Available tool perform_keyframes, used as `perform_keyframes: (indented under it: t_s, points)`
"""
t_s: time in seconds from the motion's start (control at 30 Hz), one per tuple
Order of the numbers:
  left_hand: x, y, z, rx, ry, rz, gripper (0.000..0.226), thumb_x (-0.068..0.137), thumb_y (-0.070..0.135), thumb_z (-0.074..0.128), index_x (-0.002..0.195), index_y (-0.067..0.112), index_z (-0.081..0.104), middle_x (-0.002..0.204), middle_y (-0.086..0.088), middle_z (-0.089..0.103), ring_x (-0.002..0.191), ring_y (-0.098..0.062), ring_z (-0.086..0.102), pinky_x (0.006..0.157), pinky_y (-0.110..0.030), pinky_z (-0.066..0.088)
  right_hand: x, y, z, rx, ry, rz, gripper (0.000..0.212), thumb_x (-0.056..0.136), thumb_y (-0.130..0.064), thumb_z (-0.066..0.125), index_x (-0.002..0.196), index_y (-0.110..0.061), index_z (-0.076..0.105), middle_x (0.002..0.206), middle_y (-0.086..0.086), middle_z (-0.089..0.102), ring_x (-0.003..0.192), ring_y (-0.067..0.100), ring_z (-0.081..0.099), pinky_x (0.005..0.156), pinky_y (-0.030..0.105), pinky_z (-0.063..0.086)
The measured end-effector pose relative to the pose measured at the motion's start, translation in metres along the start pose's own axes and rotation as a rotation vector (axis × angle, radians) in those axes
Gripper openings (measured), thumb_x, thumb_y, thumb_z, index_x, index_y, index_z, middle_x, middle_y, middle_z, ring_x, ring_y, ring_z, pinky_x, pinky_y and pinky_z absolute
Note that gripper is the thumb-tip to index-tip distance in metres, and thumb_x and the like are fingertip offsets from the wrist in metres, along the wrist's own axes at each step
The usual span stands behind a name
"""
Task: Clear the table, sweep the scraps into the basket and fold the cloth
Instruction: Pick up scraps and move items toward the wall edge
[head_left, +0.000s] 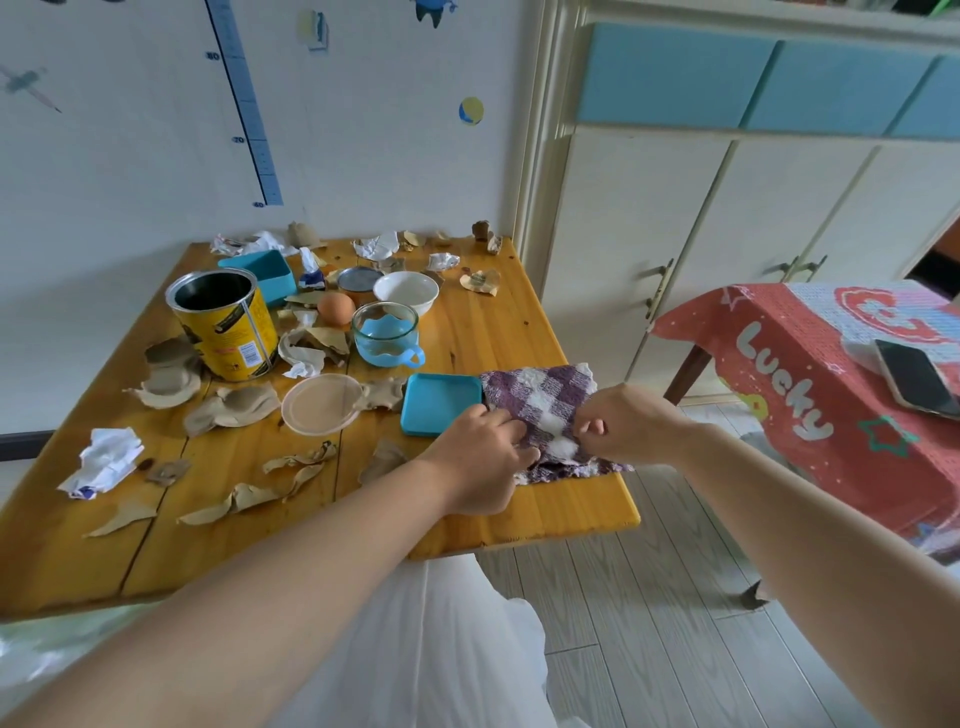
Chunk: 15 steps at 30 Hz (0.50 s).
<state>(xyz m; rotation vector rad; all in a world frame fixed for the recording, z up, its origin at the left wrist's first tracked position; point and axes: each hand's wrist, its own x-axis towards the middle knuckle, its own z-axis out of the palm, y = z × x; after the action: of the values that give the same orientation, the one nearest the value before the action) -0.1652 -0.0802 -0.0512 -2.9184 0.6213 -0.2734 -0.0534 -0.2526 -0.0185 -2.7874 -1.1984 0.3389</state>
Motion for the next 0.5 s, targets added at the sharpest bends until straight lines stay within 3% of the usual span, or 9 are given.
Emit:
perform_keyframes:
  t_s: [0.07, 0.1, 0.17, 0.2, 0.27, 0.37, 0.5]
  points:
    - [0.001, -0.003, -0.003, -0.088, -0.02, -0.071, 0.037, 0.075, 0.025, 0.04, 0.09, 0.016, 0.072, 0.081, -0.007, 0.065, 0.081, -0.025, 0.06, 0.074, -0.035, 0.046, 0.009, -0.004, 0.0, 0.004, 0.121, 0.005, 0.021, 0.088, -0.017, 0.047, 0.09, -0.01, 0.068, 0.093, 0.005, 0.067, 0.085, 0.023, 0.062, 0.072, 0.036, 0.053]
    - [0.002, -0.005, -0.005, -0.127, 0.012, -0.108, 0.04, 0.078, 0.027, 0.035, 0.083, 0.012, 0.072, 0.077, -0.007, 0.065, 0.079, -0.025, 0.059, 0.073, -0.035, 0.047, 0.015, -0.007, 0.002, 0.007, 0.171, 0.005, 0.022, 0.09, -0.017, 0.047, 0.096, -0.011, 0.067, 0.101, 0.007, 0.065, 0.094, 0.024, 0.06, 0.077, 0.036, 0.052]
    - [0.002, -0.01, -0.006, -0.202, 0.154, -0.187, 0.034, 0.075, 0.023, 0.04, 0.06, 0.007, 0.066, 0.06, -0.006, 0.059, 0.063, -0.024, 0.056, 0.059, -0.032, 0.05, 0.024, -0.015, 0.007, 0.014, 0.195, 0.028, 0.03, 0.093, -0.028, 0.047, 0.12, -0.019, 0.058, 0.126, 0.005, 0.054, 0.118, 0.024, 0.047, 0.092, 0.039, 0.046]
    - [0.002, -0.013, -0.005, -0.226, 0.231, -0.239, 0.03, 0.074, 0.02, 0.042, 0.059, 0.006, 0.064, 0.059, -0.005, 0.059, 0.062, -0.024, 0.055, 0.057, -0.031, 0.05, 0.027, -0.02, 0.012, 0.009, 0.156, 0.076, 0.04, 0.093, -0.038, 0.046, 0.131, -0.026, 0.049, 0.136, 0.003, 0.045, 0.128, 0.025, 0.037, 0.099, 0.042, 0.042]
    - [-0.001, -0.023, -0.003, -0.242, 0.303, -0.369, 0.028, 0.075, 0.017, 0.045, 0.074, 0.007, 0.071, 0.074, -0.005, 0.067, 0.074, -0.025, 0.061, 0.064, -0.032, 0.052, 0.031, -0.029, 0.026, 0.021, 0.068, 0.201, 0.055, 0.089, -0.056, 0.041, 0.14, -0.037, 0.031, 0.149, 0.001, 0.028, 0.139, 0.026, 0.02, 0.105, 0.046, 0.034]
    - [-0.012, -0.039, -0.002, -0.247, 0.334, -0.57, 0.03, 0.076, 0.017, 0.051, 0.097, 0.009, 0.07, 0.096, -0.008, 0.068, 0.091, -0.029, 0.061, 0.076, -0.04, 0.052, 0.03, -0.036, 0.052, 0.019, 0.087, 0.288, 0.062, 0.086, -0.066, 0.033, 0.141, -0.041, 0.022, 0.155, 0.001, 0.016, 0.143, 0.026, 0.007, 0.108, 0.049, 0.026]
    - [-0.024, -0.059, 0.004, -0.286, 0.358, -0.758, 0.035, 0.077, 0.02, 0.05, 0.104, 0.005, 0.068, 0.101, -0.012, 0.065, 0.097, -0.034, 0.059, 0.079, -0.044, 0.051, 0.034, -0.041, 0.059, -0.004, 0.213, 0.322, 0.057, 0.087, -0.064, 0.032, 0.138, -0.039, 0.029, 0.148, 0.003, 0.028, 0.138, 0.027, 0.018, 0.104, 0.047, 0.028]
